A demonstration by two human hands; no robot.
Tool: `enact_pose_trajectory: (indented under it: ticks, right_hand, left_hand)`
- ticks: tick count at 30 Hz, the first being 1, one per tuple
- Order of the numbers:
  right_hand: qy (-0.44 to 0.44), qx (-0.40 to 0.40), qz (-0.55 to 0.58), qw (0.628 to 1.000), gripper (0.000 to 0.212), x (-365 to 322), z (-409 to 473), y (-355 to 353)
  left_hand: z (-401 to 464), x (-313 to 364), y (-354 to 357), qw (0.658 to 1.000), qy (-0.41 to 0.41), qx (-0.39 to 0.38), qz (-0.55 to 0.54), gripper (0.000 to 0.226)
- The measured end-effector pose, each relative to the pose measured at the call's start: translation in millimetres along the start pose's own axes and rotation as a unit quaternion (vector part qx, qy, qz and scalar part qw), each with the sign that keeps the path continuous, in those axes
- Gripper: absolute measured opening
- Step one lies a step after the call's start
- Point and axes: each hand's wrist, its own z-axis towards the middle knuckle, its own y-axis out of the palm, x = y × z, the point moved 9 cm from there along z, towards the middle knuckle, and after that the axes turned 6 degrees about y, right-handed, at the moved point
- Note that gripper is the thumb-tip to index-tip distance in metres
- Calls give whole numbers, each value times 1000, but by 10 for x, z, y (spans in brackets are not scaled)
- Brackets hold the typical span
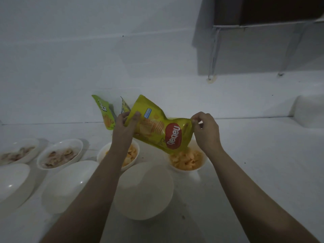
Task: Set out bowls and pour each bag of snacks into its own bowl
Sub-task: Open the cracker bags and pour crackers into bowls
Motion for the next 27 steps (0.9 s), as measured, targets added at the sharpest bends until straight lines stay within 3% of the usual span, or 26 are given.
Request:
enact_pose_trajectory:
  ticks: [10, 20, 24, 27]
  right_hand:
    - [-3, 2, 30, 1000, 12, -88, 13, -58]
    - [-11, 50, 70, 996, 10, -129, -3, -260]
    - [11, 61, 95, 994, 10, 54, -56, -333]
    - [50, 61, 130, 988, 13, 218, -100, -384]
  left_hand:
    - [19, 145, -34, 1000, 16, 13, -12, 57]
    - [33, 216, -1, 999, 36, -8, -31, 86]
    - [-96, 131, 106, 995, 39, -3, -93, 86]
    - [-226, -87, 298, 979, -27, -10, -204, 81]
